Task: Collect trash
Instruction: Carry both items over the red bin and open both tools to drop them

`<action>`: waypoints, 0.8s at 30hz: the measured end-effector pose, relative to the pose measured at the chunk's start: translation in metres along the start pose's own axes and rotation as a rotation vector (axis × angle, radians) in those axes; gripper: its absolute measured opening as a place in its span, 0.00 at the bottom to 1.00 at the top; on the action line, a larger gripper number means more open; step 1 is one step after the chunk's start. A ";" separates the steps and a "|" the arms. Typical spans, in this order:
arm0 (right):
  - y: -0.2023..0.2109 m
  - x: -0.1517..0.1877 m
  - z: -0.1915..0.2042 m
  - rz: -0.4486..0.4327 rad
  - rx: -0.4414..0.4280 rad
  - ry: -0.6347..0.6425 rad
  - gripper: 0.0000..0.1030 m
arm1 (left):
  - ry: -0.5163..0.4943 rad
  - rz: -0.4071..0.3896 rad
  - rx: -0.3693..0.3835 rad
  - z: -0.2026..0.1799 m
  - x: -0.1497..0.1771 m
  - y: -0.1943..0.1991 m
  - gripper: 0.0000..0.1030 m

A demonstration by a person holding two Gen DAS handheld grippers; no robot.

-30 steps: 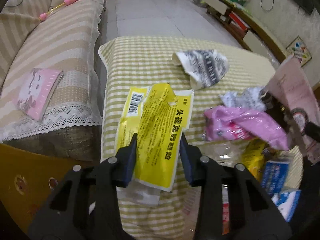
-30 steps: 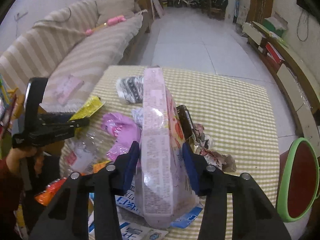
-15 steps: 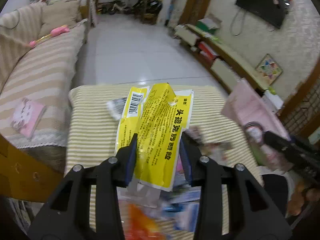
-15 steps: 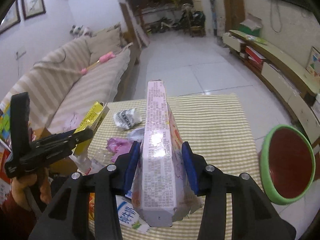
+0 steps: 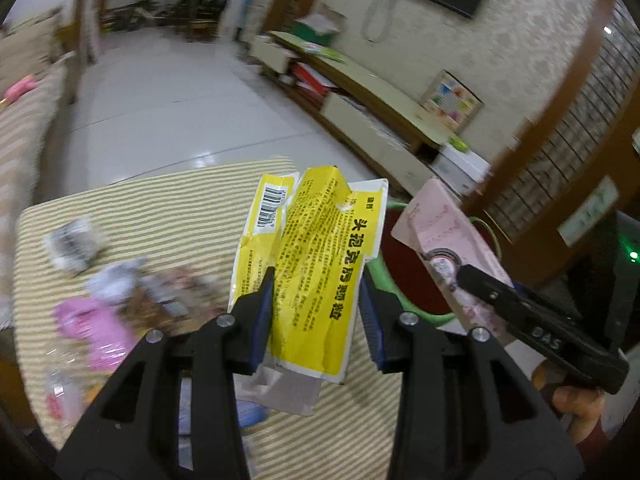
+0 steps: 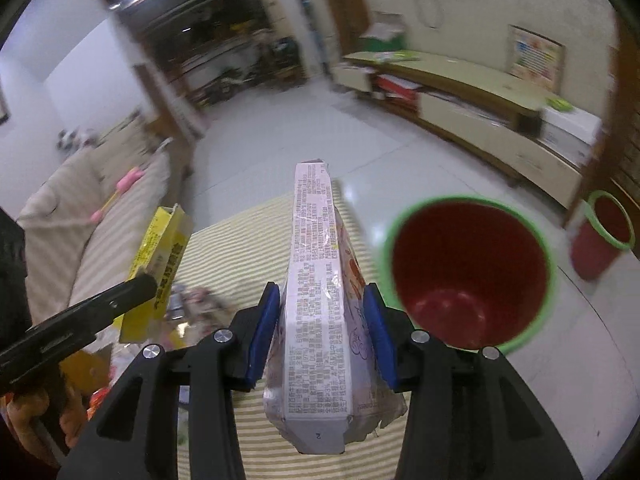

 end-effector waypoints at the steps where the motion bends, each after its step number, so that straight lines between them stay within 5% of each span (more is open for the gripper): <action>1: 0.001 -0.002 -0.014 -0.003 0.018 -0.025 0.41 | -0.014 0.008 0.021 -0.011 -0.002 -0.009 0.37; 9: -0.004 -0.012 -0.101 -0.022 0.114 -0.180 0.41 | -0.078 0.114 0.158 -0.083 -0.019 -0.094 0.37; 17: -0.014 -0.012 -0.152 -0.003 0.156 -0.250 0.46 | -0.135 0.204 0.176 -0.118 -0.023 -0.153 0.39; 22: -0.019 -0.012 -0.163 -0.006 0.184 -0.278 0.49 | -0.139 0.206 0.158 -0.122 -0.026 -0.162 0.63; 24: -0.016 -0.011 -0.162 -0.011 0.197 -0.273 0.54 | -0.130 0.196 0.165 -0.121 -0.027 -0.157 0.64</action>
Point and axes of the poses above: each gripper's, at about its wrist camera, not at the fingertips, and y roughly against the way its jaws point, z to its left, x to its underside, the point moved 1 cm from there along -y, roughly the way its jaws point, and after that the axes turned 1 degree about z, right-handed, at the moved point
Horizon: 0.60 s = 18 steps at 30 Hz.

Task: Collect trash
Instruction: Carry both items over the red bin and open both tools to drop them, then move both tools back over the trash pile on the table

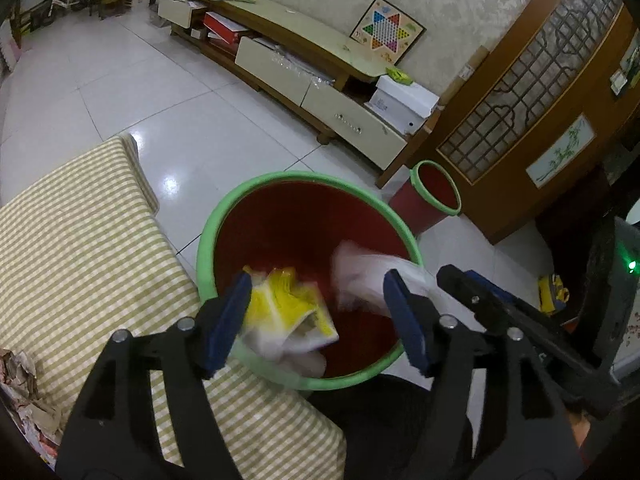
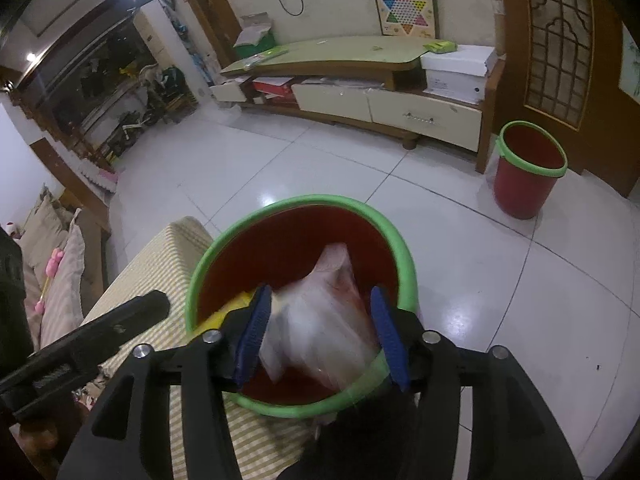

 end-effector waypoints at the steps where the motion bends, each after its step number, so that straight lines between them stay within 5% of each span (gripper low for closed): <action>1: 0.002 0.001 0.000 -0.002 0.003 0.005 0.54 | -0.001 -0.003 -0.001 -0.001 -0.001 0.001 0.64; 8: 0.013 0.003 0.008 -0.005 0.003 0.022 0.57 | 0.008 -0.048 -0.006 0.000 0.006 0.031 0.66; 18: 0.033 0.021 0.061 0.009 -0.048 0.124 0.62 | 0.081 -0.177 -0.086 0.025 0.047 0.124 0.72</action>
Point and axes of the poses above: each gripper's, at about its wrist camera, not at the fingertips, and y roughly against the way its jaws point, z to its left, x to its underside, the point moved 1 cm from there along -y, roughly the way its jaws point, and after that the axes turned 1 degree about z, right-handed, at the moved point
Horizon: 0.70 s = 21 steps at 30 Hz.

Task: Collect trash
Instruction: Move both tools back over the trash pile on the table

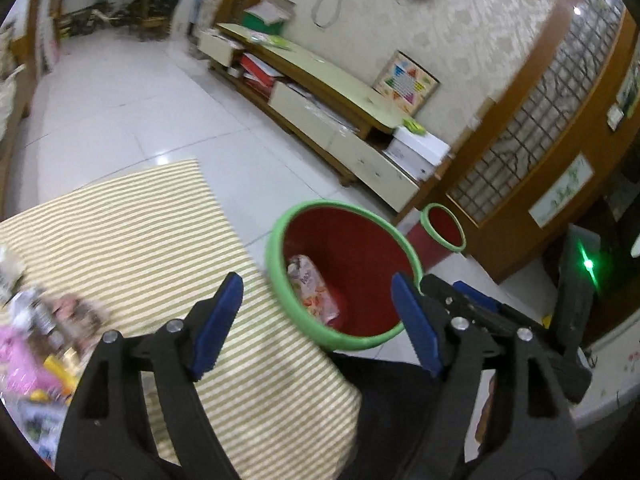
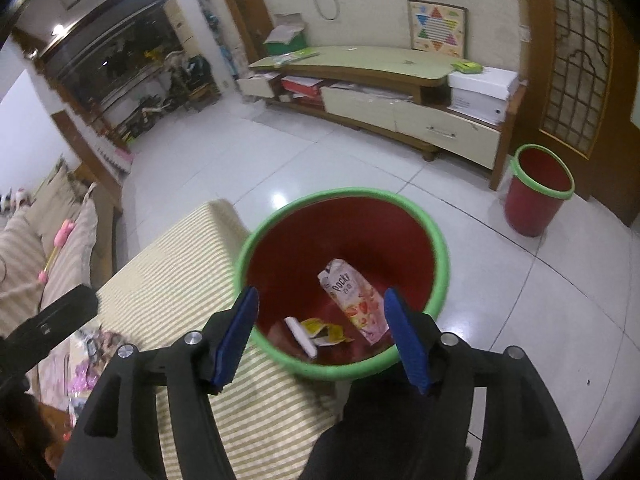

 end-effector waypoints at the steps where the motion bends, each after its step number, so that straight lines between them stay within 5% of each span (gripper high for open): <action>1: 0.000 0.002 0.009 0.008 -0.011 0.016 0.62 | 0.011 -0.006 -0.017 0.006 0.004 0.008 0.73; 16: -0.003 0.080 0.144 0.151 -0.172 0.348 0.66 | 0.237 0.007 -0.372 0.154 0.123 0.146 0.77; 21: -0.006 0.105 0.172 0.193 -0.211 0.405 0.66 | 0.377 0.054 -0.422 0.189 0.171 0.162 0.77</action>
Point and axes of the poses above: each gripper's, at about its wrist camera, not at the fingertips, and y roughly against the way its jaws point, z to its left, x to its underside, the point moved 1 cm from there along -y, roughly the way its jaws point, and after that the axes turned 1 degree about z, right-handed, at the moved point
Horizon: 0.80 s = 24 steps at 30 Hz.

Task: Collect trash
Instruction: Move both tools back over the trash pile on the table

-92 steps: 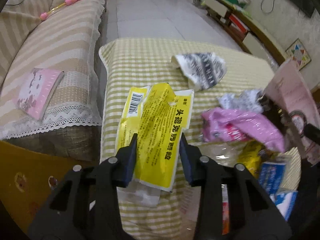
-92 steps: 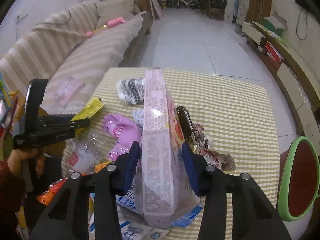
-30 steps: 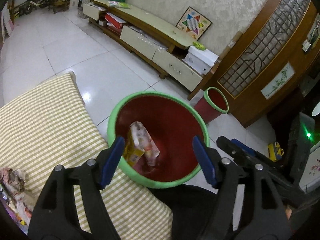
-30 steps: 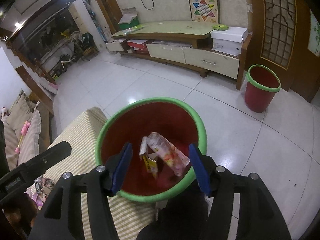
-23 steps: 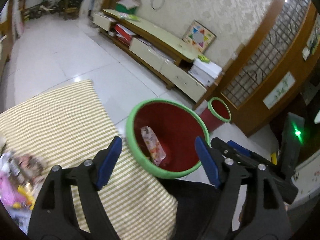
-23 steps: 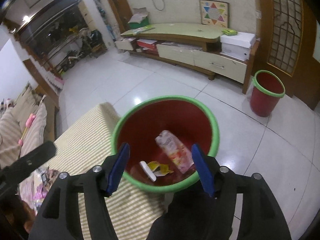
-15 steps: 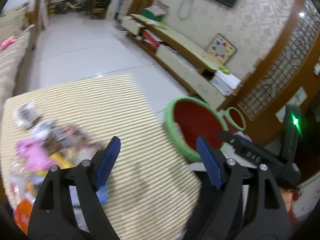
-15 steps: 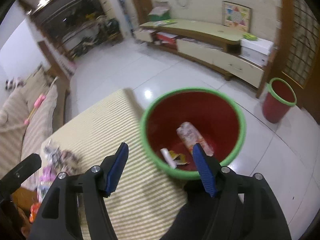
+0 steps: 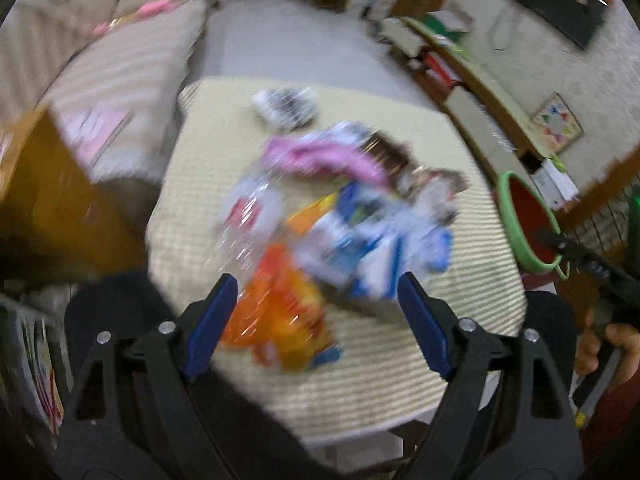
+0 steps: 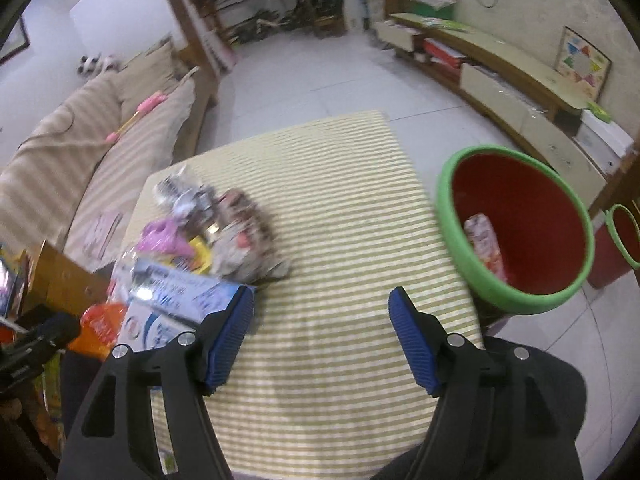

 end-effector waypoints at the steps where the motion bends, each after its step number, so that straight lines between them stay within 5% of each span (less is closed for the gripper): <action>1: -0.001 0.001 0.007 0.005 -0.007 0.017 0.66 | 0.012 0.009 0.000 0.008 0.006 -0.004 0.80; 12: -0.004 0.015 0.040 0.028 -0.040 0.125 0.73 | 0.010 0.097 -0.014 0.022 0.027 -0.046 0.87; 17: -0.011 0.019 0.045 0.078 -0.082 0.161 0.73 | 0.009 0.098 0.005 0.027 0.034 -0.032 0.87; 24: -0.039 0.029 0.099 0.122 -0.160 0.449 0.73 | 0.108 0.065 0.014 0.050 0.044 -0.003 0.87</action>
Point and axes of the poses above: each gripper's, at about its wrist camera, not at the fingertips, and y roughly against the way its jaws point, z to its left, x to its underside, the point moved 1 cm from there along -y, roughly the way its jaws point, and after that the axes turned 1 degree about z, right-handed, at the moved point
